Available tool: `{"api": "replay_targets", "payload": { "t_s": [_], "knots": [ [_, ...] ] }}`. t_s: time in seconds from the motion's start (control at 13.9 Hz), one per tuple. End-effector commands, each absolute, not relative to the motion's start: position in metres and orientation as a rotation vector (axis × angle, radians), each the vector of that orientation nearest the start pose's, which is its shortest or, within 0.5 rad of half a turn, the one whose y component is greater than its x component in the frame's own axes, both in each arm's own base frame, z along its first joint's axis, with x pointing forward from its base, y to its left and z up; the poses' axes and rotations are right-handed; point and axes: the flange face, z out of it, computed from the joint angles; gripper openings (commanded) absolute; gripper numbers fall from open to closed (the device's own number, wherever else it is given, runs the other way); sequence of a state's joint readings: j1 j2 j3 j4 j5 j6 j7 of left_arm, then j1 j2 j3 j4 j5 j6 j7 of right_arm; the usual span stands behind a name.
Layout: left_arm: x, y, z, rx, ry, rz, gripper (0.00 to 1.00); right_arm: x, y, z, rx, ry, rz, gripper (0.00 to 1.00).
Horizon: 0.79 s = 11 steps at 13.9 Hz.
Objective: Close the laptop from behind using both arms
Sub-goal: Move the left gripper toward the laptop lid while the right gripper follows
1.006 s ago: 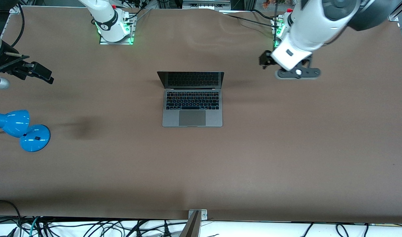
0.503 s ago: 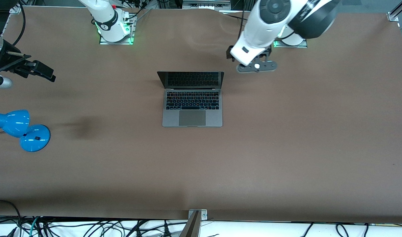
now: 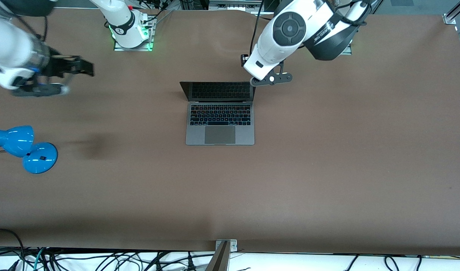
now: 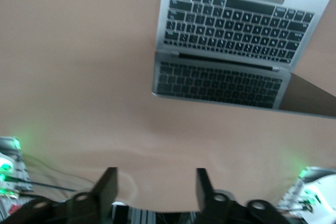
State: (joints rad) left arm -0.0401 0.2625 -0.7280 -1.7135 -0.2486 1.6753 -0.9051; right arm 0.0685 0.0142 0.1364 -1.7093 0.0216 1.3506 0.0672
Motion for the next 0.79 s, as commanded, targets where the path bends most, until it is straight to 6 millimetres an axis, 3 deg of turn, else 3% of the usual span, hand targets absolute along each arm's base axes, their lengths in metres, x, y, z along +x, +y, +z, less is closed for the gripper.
{"api": "replay_targets", "payload": {
  "t_s": [0.0, 0.22, 0.29, 0.43, 0.5, 0.57, 0.72],
  "knots": [
    [0.431, -0.412, 0.454, -3.147, -0.335, 0.813, 0.00, 0.482, 0.173, 0.518, -3.126, -0.299, 0.668, 1.00],
    [0.440, -0.409, 0.438, -3.140, -0.320, 0.866, 0.00, 0.451, 0.237, 0.486, -3.147, -0.283, 0.662, 0.99],
    [0.445, -0.406, 0.437, -3.143, -0.335, 0.871, 0.00, 0.442, 0.254, 0.476, -3.129, -0.272, 0.656, 0.90],
    [0.449, -0.405, 0.434, -3.154, -0.336, 0.860, 0.00, 0.423, 0.287, 0.455, -3.118, -0.339, 0.692, 0.52],
    [0.446, -0.407, 0.431, -3.155, -0.332, 0.845, 0.00, 0.416, 0.299, 0.447, -3.127, -0.344, 0.696, 0.19],
    [0.444, -0.409, 0.427, -3.150, -0.329, 0.849, 0.00, 0.410, 0.311, 0.440, -3.133, -0.333, 0.713, 0.00],
    [0.438, -0.408, 0.414, -3.115, -0.302, 0.897, 0.00, 0.406, 0.333, 0.425, -3.134, -0.313, 0.689, 0.00]
  ]
}}
